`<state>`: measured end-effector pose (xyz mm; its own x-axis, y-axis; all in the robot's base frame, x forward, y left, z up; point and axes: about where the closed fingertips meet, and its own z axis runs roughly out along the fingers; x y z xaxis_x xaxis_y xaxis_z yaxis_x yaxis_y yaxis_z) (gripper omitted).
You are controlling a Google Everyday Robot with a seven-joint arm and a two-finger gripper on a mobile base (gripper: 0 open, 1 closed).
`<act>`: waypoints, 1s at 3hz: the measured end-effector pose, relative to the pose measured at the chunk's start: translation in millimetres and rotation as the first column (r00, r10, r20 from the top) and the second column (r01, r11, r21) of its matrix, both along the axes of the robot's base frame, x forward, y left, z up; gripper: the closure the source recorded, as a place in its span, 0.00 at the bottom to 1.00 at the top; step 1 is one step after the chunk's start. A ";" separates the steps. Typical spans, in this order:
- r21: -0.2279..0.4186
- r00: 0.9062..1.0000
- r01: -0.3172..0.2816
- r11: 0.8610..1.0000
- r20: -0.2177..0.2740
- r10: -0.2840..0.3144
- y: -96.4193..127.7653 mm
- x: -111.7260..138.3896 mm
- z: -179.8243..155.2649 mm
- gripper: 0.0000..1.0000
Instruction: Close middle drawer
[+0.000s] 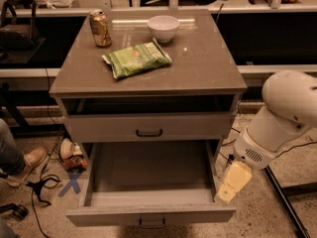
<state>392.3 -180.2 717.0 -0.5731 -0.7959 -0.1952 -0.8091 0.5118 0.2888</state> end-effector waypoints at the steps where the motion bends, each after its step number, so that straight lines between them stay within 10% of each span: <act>1: -0.007 0.995 0.076 0.997 -0.063 -0.076 6.0 -9.8 -53.3 0.18; 3: -0.043 0.969 0.192 0.980 -0.149 -0.197 17.5 -7.9 -184.9 0.72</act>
Offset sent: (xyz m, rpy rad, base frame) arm -0.0073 0.0213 -0.1912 0.0030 0.1661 -0.2184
